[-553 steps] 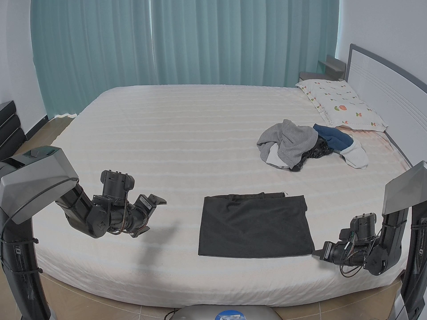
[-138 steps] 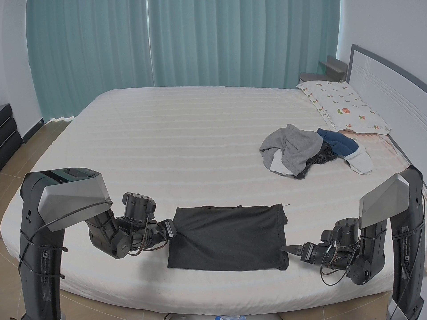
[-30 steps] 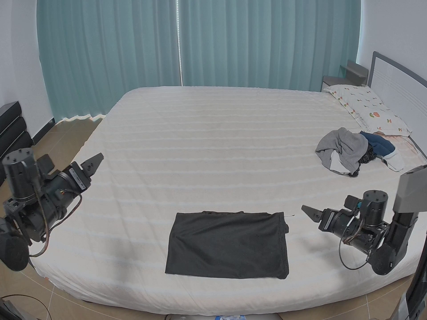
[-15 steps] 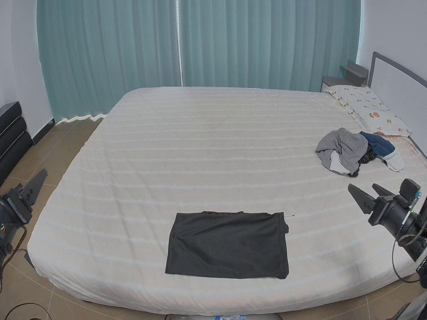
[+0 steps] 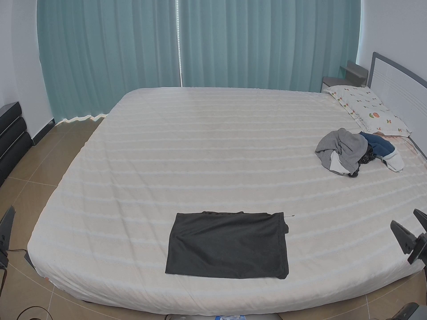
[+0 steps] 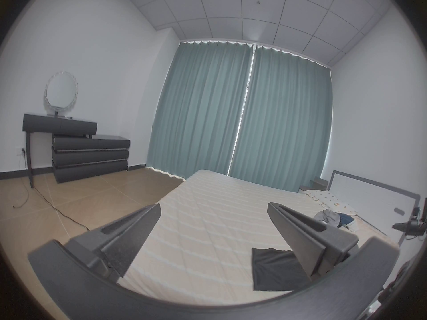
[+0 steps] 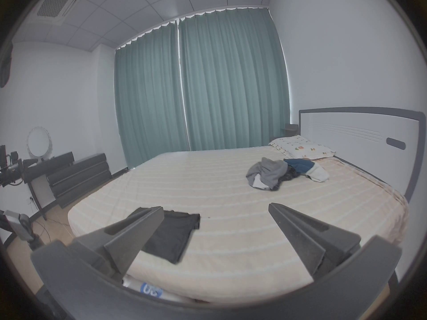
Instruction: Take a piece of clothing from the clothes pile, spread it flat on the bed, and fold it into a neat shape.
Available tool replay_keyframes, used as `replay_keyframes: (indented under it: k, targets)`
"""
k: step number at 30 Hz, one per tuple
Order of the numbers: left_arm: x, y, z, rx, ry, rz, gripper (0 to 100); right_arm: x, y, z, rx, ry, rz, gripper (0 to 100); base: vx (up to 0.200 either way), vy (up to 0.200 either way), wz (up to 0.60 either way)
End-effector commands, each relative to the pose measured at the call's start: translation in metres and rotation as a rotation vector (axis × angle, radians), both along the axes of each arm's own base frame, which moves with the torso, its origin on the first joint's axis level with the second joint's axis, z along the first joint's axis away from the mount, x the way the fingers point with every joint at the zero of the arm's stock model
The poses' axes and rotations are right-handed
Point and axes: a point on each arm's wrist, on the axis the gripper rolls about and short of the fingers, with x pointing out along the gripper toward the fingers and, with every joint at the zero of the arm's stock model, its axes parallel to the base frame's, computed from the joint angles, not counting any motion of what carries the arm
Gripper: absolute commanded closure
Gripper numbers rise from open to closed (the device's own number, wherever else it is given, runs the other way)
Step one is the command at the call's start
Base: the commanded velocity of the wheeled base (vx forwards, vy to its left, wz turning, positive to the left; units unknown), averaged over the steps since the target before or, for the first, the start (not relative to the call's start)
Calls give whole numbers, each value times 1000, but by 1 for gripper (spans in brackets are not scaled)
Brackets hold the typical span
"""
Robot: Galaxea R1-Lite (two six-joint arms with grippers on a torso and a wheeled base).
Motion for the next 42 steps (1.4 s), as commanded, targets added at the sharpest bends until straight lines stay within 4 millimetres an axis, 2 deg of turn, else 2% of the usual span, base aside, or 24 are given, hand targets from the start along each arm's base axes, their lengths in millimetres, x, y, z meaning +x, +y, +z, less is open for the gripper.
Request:
replay_keyframes:
  k: [1, 4, 6, 7, 8, 13, 15, 18, 20, 23, 25, 28, 31, 35, 42]
  targets:
    - [-65, 3, -34, 168, -99, 138, 0, -108, -16, -10, -75, -88, -108, 0, 0, 0, 0]
    - [-70, 2, -37, 208, -125, 161, 0, -109, -14, -12, -36, -111, -141, 0, 0, 0, 0]
    - [-69, 2, -40, 251, -114, 175, 0, -117, -11, -28, -61, -125, -176, 0, 0, 0, 0]
    - [-69, 2, -40, 251, -114, 175, 0, -117, -11, -28, -61, -125, -176, 0, 0, 0, 0]
    - [-69, 2, -42, 253, -106, 176, 0, -111, -11, -39, -116, -81, -195, 0, 0, 0, 0]
    - [-58, 2, -62, 270, -26, 169, 0, -103, -12, -53, -83, -49, -209, 0, 0, 0, 0]
    - [-56, 2, -66, 271, -11, 167, 0, -101, -12, -55, -72, -55, -209, 0, 0, 0, 0]
    - [-50, 2, -75, 271, -25, 160, 0, -85, -12, -74, -50, -127, -206, 0, 0, 0, 0]
    - [-46, 2, -79, 274, -49, 156, 0, -83, -11, -71, -40, -223, -172, 0, 0, 0, 0]
    - [-39, 2, -94, 287, -40, 140, 0, -83, -10, -72, -38, -209, -148, 0, 0, 0, 0]
    - [-39, 1, -97, 281, -20, 116, 0, -83, -10, -73, -30, -208, -138, 0, 0, 0, 0]
    - [-39, 1, -99, 286, 0, 81, 0, -83, -10, -74, -38, -197, -137, 0, 0, 0, 0]
    - [-38, -1, -100, 287, -11, 3, 0, -83, -10, -82, -81, -104, -135, 0, 0, 0, 0]
    - [-38, -3, -100, 290, -25, -96, 0, -83, -10, -80, -88, -129, -130, 0, 0, 0, 0]
    - [-38, -4, -100, 237, -29, -118, 0, -82, -10, -80, -88, -132, -131, 0, 0, 0, 0]
